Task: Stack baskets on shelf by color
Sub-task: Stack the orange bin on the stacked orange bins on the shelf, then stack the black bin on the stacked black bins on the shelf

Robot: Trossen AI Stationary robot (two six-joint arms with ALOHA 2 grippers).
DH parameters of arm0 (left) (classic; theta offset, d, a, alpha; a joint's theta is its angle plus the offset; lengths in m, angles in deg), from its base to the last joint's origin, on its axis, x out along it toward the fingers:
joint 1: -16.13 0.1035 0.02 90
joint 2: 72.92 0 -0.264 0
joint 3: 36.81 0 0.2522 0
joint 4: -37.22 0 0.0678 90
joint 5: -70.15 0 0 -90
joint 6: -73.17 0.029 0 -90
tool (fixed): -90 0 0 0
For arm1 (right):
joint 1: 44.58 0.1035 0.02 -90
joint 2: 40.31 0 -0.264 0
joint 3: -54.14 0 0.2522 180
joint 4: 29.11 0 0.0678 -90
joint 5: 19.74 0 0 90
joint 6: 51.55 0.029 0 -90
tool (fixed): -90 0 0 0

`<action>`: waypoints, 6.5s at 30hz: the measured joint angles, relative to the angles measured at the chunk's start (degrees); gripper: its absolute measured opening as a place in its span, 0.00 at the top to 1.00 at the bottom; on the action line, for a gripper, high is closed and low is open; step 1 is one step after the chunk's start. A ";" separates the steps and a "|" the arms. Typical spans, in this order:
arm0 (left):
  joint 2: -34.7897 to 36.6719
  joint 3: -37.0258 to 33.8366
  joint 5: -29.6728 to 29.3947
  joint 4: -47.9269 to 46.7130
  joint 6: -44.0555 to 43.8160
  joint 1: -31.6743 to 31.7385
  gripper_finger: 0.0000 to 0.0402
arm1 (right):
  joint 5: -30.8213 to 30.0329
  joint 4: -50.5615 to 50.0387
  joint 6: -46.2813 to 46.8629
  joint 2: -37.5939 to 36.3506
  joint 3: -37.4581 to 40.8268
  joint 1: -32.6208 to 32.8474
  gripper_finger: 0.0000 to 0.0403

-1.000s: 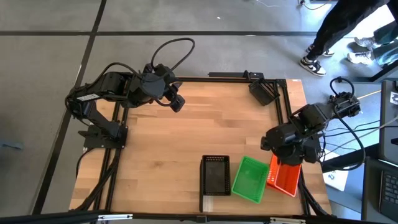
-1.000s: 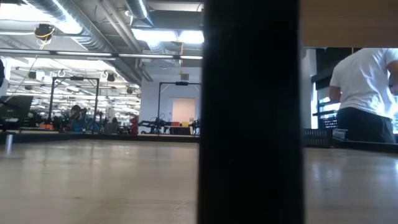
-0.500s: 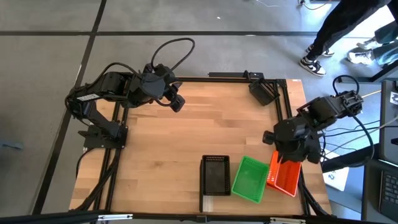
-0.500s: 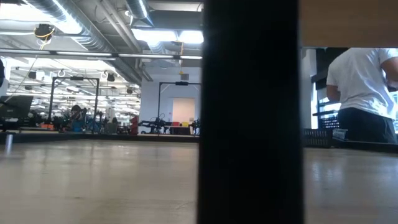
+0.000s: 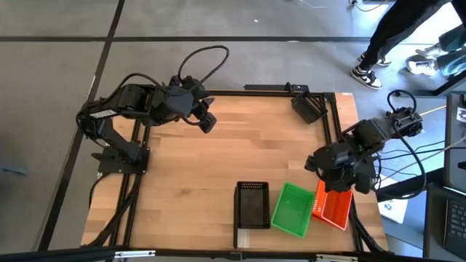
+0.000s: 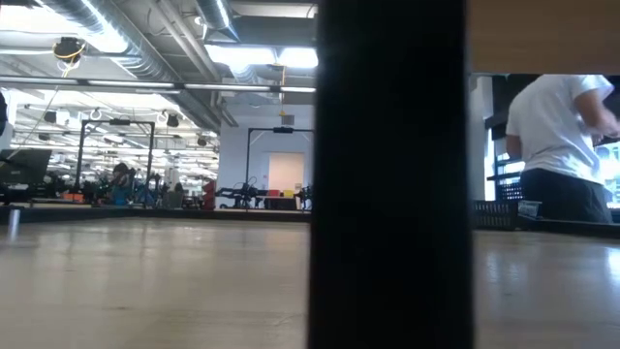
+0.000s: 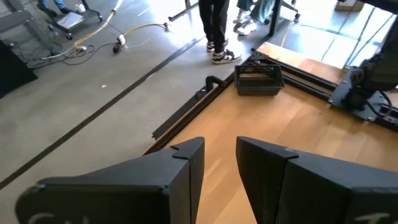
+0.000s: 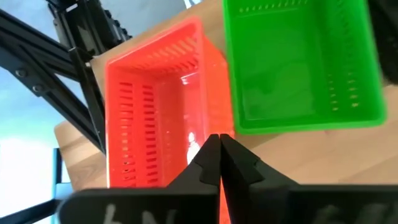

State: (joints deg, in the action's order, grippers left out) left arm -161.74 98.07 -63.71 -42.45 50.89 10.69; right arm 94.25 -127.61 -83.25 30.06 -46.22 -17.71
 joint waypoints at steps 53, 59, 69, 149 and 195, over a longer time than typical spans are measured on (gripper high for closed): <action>-12.47 0.02 57.52 21.99 44.16 32.71 0.79 | -54.01 -2.62 65.75 -9.14 -9.95 -0.09 1.00; -16.36 -0.02 61.90 21.41 44.50 38.58 0.79 | -66.96 -5.21 77.99 -10.97 -9.70 -2.76 1.00; -17.53 -0.02 62.91 21.42 47.64 41.18 0.79 | -65.31 -5.25 83.76 -10.04 -9.56 -20.81 1.00; -21.18 0.02 61.50 20.06 60.26 43.23 0.79 | -29.55 18.87 69.16 7.56 24.73 -68.28 0.82; -21.18 0.01 61.49 20.06 59.95 43.30 0.79 | -45.39 38.83 70.16 12.61 40.26 -68.39 0.82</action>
State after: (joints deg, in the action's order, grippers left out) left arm -182.92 98.08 -2.23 -22.38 110.84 53.99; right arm 48.86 -88.78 -13.09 42.67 -5.96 -86.10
